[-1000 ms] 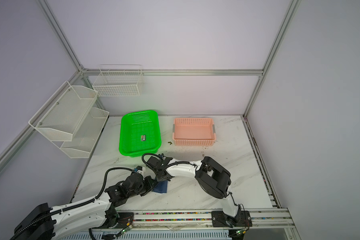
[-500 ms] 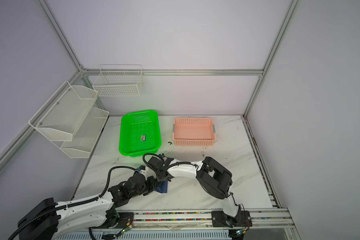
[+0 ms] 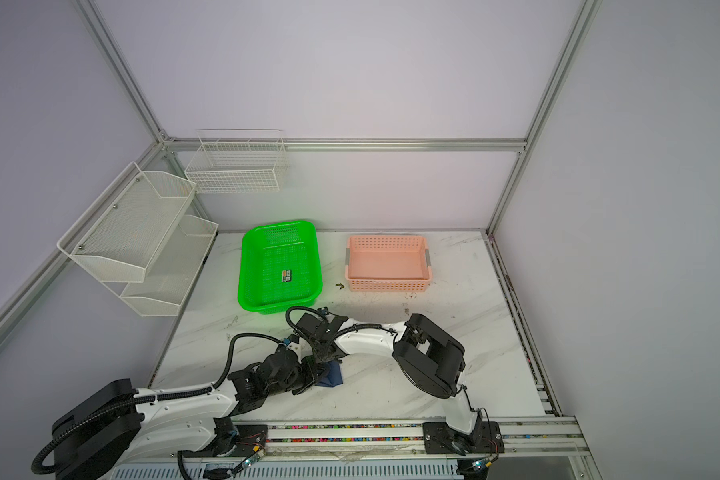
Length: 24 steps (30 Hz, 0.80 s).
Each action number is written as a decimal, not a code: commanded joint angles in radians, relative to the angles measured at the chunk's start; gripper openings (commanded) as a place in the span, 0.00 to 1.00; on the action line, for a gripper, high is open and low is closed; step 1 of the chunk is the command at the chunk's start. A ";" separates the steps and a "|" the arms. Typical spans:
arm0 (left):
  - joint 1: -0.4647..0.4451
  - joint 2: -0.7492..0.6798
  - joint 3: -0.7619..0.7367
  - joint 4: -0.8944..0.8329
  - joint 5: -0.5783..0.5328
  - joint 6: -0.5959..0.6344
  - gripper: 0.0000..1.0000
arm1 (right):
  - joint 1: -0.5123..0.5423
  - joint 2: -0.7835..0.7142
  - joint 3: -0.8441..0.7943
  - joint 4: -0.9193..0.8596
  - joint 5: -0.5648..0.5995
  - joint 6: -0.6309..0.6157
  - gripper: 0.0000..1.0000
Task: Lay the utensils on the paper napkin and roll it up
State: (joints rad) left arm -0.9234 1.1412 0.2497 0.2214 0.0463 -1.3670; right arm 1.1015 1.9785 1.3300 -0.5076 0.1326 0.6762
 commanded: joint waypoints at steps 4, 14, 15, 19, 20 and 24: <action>-0.003 0.054 0.035 -0.012 0.018 -0.012 0.00 | 0.005 0.014 -0.029 -0.019 -0.041 0.026 0.35; -0.004 0.051 0.046 -0.111 -0.005 -0.019 0.00 | -0.032 -0.029 -0.001 -0.056 -0.005 0.005 0.45; -0.003 0.048 0.048 -0.114 -0.006 -0.019 0.00 | -0.039 -0.030 0.006 -0.062 0.001 0.000 0.45; -0.003 0.044 0.046 -0.124 -0.011 -0.021 0.00 | -0.060 -0.035 0.031 -0.067 0.006 -0.022 0.47; -0.003 0.046 0.044 -0.122 -0.013 -0.021 0.00 | -0.064 -0.032 0.040 -0.069 0.003 -0.029 0.47; -0.002 0.051 0.043 -0.116 -0.010 -0.023 0.00 | -0.087 -0.026 0.056 -0.058 -0.029 -0.073 0.46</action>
State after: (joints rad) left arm -0.9234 1.1851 0.2501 0.1730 0.0479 -1.3777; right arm 1.0309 1.9728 1.3552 -0.5365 0.1146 0.6376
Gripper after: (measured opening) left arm 0.047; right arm 0.468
